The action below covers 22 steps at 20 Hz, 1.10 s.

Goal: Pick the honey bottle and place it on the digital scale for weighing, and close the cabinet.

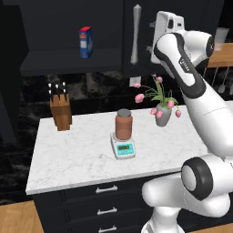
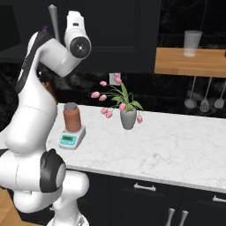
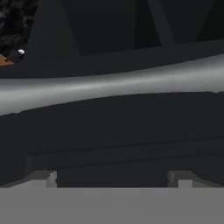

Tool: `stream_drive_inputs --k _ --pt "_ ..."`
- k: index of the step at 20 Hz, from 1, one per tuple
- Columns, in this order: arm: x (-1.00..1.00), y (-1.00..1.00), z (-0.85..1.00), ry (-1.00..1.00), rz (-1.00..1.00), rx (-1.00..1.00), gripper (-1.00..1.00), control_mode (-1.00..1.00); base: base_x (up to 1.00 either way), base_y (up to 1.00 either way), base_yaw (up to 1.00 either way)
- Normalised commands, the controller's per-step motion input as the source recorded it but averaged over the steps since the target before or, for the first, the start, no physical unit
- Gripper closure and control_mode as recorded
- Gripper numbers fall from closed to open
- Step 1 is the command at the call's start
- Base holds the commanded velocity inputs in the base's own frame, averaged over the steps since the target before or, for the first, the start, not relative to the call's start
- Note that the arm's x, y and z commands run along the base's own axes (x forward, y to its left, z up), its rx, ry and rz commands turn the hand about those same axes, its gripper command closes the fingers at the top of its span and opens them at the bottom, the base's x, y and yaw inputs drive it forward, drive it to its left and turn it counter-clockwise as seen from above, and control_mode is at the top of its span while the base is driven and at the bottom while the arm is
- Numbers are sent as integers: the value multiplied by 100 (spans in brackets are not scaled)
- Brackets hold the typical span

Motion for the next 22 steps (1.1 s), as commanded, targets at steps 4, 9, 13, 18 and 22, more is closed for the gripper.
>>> stream_drive_inputs --k 4,9,13,18,22 --pt "87 0 -53 0 -6 -5 -100 -100 0 0 0" --pt "87 0 -55 0 -7 -4 -100 -100 0 0 0" --pt "99 0 -64 0 -6 -3 -100 -100 0 0 0" --pt "-45 -6 -18 -7 -3 -1 -100 -100 0 0 0" --pt "-100 -72 36 -1 -1 11 -100 -100 0 0 0"
